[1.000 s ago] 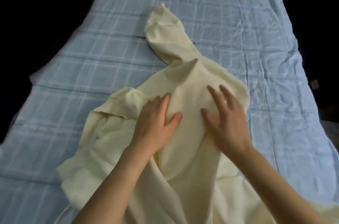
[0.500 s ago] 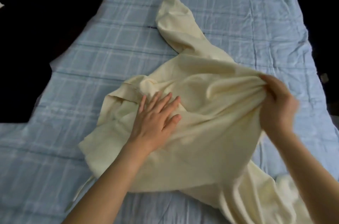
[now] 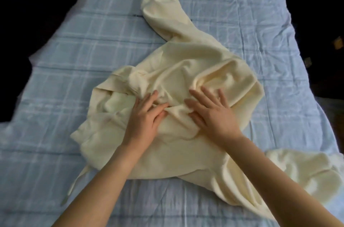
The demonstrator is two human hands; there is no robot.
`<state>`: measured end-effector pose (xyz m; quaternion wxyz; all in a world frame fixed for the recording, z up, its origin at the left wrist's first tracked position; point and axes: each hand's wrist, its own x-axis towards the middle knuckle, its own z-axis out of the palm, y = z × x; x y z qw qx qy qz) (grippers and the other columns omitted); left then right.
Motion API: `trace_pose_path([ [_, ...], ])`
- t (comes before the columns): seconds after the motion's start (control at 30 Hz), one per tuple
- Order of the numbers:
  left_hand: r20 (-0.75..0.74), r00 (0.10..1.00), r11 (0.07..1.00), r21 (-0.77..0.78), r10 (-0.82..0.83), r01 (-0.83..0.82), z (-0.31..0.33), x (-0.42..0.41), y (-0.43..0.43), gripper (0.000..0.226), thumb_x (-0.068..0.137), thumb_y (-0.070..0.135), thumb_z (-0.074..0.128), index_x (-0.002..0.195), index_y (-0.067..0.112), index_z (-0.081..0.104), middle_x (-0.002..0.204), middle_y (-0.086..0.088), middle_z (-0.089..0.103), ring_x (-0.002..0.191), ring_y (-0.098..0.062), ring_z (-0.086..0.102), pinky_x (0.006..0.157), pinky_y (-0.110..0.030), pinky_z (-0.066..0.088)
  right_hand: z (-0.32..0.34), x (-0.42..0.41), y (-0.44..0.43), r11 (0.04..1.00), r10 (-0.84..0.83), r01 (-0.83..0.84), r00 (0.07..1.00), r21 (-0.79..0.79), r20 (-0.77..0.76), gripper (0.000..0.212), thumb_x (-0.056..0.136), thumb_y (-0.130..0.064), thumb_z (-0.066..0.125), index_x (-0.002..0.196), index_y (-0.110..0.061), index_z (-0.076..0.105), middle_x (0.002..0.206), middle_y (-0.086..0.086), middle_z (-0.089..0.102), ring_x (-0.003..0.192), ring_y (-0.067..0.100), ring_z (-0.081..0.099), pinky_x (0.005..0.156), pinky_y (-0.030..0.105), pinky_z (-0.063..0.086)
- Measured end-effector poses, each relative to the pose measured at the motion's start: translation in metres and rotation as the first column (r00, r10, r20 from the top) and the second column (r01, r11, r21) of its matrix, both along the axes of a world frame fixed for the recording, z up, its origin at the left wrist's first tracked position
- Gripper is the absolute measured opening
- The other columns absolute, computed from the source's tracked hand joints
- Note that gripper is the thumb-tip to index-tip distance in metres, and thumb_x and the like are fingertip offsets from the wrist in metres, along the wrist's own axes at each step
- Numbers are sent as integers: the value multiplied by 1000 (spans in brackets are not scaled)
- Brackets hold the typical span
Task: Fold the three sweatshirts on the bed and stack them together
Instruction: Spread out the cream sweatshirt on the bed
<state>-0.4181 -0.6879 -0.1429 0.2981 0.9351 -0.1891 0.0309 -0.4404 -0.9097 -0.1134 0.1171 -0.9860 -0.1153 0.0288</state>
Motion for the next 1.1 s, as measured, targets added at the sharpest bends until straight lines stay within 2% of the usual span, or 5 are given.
trace_pose_path([
  [0.17, 70, 989, 989, 79, -131, 126, 1, -15, 6, 38, 96, 33, 47, 111, 10, 73, 118, -7, 71, 127, -35, 55, 107, -56, 37, -1, -11, -29, 972, -149, 141, 988, 189, 28, 29, 98, -7, 57, 122, -15, 69, 141, 7, 58, 124, 31, 58, 104, 57, 37],
  [0.47, -66, 997, 984, 174, 47, -35, -1, -10, 81, 67, 84, 62, 56, 132, 15, 59, 123, -10, 63, 113, -32, 56, 101, -49, 42, 4, -59, 40, 823, -358, 259, 927, 506, 108, 55, 88, -27, 72, 140, -18, 55, 152, 4, 43, 144, 24, 36, 111, 53, 37],
  [0.77, -156, 987, 998, -54, 30, -39, 4, -22, 123, 26, 84, 18, 73, 109, 23, 65, 69, 8, 57, 68, 2, 52, 64, -6, 35, -48, -132, 94, 937, -268, 288, 956, 198, -120, 58, 79, -51, 76, 133, -33, 64, 159, -5, 33, 143, 41, 35, 116, 61, 22],
  [0.9, -416, 908, 944, -318, -51, -93, 8, -29, 120, 6, 90, 26, 69, 93, 27, 64, 66, 10, 59, 64, 2, 51, 58, -16, 39, -46, -123, 101, 756, -450, 425, 890, 498, -77, 17, 78, -14, 83, 93, -21, 81, 135, -9, 60, 112, 18, 66, 114, 57, 28],
  [1.1, -527, 850, 808, -506, -12, -302, 55, -33, 124, 15, 86, 25, 73, 96, 35, 69, 87, 15, 74, 82, 1, 67, 70, -12, 50, 24, -137, 105, 301, -544, 487, 794, 820, -272, 30, 79, 9, 75, 93, -17, 81, 106, -9, 76, 104, 7, 69, 89, 19, 51],
])
